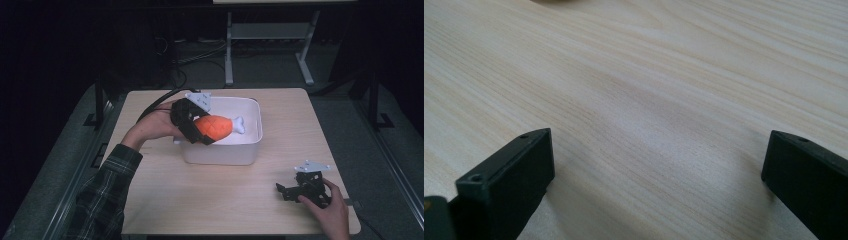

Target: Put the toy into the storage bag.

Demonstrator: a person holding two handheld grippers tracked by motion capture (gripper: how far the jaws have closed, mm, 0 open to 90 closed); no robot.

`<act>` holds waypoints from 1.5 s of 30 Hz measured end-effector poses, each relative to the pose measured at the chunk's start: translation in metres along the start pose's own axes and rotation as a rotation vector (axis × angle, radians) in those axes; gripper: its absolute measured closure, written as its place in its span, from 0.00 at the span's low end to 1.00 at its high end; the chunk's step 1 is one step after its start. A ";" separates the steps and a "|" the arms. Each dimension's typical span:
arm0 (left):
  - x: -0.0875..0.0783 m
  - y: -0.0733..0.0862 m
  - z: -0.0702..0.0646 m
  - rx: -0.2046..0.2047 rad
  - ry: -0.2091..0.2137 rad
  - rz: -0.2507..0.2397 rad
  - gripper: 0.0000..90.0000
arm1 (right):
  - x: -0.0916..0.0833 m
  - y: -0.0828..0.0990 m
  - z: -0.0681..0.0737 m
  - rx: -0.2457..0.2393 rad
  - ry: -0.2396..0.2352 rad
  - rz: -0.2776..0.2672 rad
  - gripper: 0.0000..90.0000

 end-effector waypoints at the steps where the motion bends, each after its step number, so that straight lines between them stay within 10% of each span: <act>1: 0.001 -0.001 0.001 0.003 0.010 -0.003 0.24 | 0.000 0.000 0.000 0.000 0.000 0.000 0.00; 45: 0.054 0.009 0.030 0.028 0.065 0.067 0.18 | 0.000 0.000 0.000 0.001 -0.001 0.000 0.00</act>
Point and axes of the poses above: each handheld gripper's, and its own axes: x roughly forward along the jaws, y roughly out of its underside, z roughly to its left, the point moved 6 cm from there along x, roughly forward along the jaws, and after that the axes turned 12 degrees about x, right-handed, at the moved point
